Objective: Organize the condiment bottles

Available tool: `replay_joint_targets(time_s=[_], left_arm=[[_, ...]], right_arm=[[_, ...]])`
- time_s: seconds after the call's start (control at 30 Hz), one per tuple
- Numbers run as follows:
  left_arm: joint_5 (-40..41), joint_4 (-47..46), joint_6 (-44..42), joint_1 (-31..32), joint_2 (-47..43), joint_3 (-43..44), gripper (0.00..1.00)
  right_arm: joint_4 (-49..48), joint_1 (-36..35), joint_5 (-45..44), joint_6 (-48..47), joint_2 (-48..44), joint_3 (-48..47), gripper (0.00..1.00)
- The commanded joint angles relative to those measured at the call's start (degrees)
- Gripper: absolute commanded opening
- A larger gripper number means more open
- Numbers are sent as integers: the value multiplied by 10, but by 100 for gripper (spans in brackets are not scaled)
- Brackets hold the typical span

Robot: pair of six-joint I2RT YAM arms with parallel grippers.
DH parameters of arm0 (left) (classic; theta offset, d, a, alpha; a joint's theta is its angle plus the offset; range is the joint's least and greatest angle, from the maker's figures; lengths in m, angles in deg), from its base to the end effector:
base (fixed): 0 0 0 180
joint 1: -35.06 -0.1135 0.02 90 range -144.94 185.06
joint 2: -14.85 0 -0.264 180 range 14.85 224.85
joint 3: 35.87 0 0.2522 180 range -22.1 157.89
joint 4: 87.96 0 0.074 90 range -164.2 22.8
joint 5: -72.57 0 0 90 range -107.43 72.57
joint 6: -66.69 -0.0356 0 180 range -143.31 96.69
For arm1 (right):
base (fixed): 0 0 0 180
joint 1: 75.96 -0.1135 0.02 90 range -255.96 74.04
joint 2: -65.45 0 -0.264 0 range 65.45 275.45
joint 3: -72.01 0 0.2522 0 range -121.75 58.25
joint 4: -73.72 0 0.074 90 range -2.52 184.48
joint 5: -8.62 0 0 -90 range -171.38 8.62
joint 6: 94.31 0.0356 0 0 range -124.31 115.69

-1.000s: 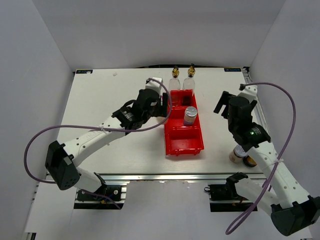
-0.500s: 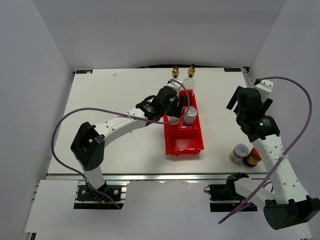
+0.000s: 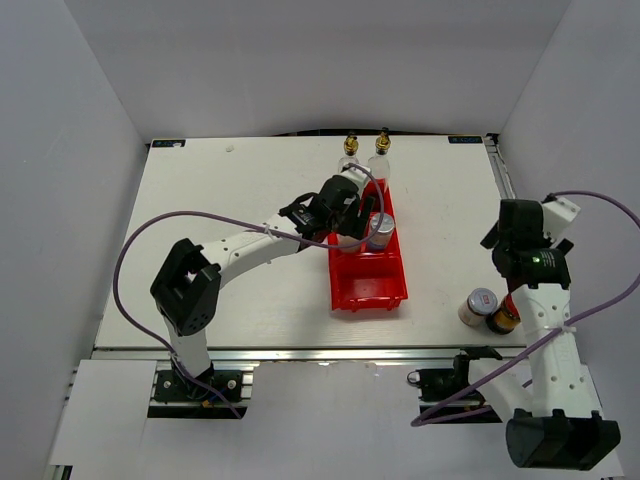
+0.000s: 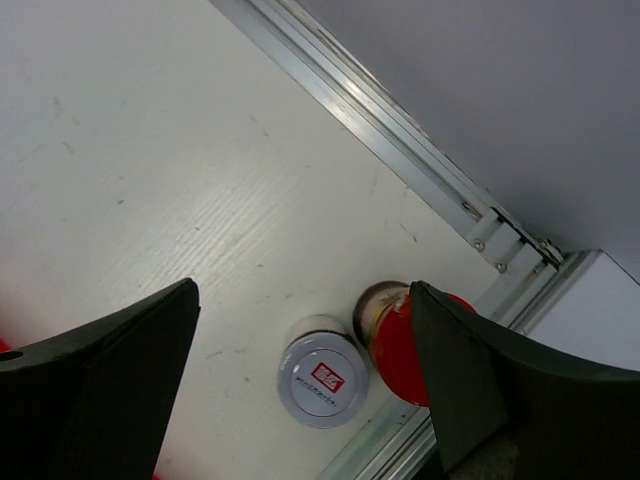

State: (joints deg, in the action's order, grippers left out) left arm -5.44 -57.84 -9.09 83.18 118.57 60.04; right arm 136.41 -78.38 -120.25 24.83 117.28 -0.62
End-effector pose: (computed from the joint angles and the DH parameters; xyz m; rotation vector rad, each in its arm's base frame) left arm 0.2848 -0.3065 0.2688 0.5426 2.1740 -0.3647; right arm 0.1691 -0.0152 0.3427 0.8173 1.9918 -0.4640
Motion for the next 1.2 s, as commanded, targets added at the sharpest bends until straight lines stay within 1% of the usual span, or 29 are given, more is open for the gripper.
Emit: replay_joint_targets(time_s=[0.0, 0.03, 0.07, 0.13, 0.27, 0.4, 0.53, 0.63, 0.7, 0.77, 0.83, 0.9, 0.93, 0.97, 1.03, 1.17], left_arm=[[-5, -37, -11, 2, -19, 21, 82], [-6, -37, -11, 2, -19, 21, 89], [-6, -37, -12, 1, -18, 22, 95], [-5, -36, -15, 2, -17, 28, 98], [0, -15, -20, 1, -18, 59, 98], [-3, -2, -31, 2, -33, 75, 98], [8, 18, -43, 1, -53, 99, 98], [37, 31, -53, 1, -73, 113, 98], [57, 25, -67, 0, -94, 108, 98], [59, 6, -80, -8, -111, 74, 98], [62, -1, -77, -31, -128, 60, 98], [38, 2, -63, -60, -136, 53, 98], [-22, -6, -56, -102, -148, 47, 98], [-53, -14, -40, -123, -154, 30, 98], [-86, -40, -24, -174, -177, 11, 98], [-71, -65, -10, -210, -210, -26, 98]], right_arm=[[10, 55, 38, 2, -19, 24, 89], [10, 60, 38, 3, -20, 30, 89], [6, 65, 50, 3, -20, 34, 89], [14, 81, 50, 7, -13, 39, 89], [30, 99, 48, 21, -6, 39, 89], [46, 118, 38, 35, -26, 50, 89], [44, 130, 63, 44, -39, 59, 89], [42, 134, 91, 48, -39, 70, 89], [52, 136, 109, 50, -33, 76, 89], [68, 137, 108, 49, -26, 68, 89], [96, 138, 86, 62, -20, 64, 89], [99, 140, 82, 65, -23, 67, 89], [103, 141, 82, 69, -22, 68, 89], [105, 144, 79, 71, -21, 70, 89], [113, 145, 78, 79, -15, 80, 90], [112, 154, 84, 87, -14, 103, 89]])
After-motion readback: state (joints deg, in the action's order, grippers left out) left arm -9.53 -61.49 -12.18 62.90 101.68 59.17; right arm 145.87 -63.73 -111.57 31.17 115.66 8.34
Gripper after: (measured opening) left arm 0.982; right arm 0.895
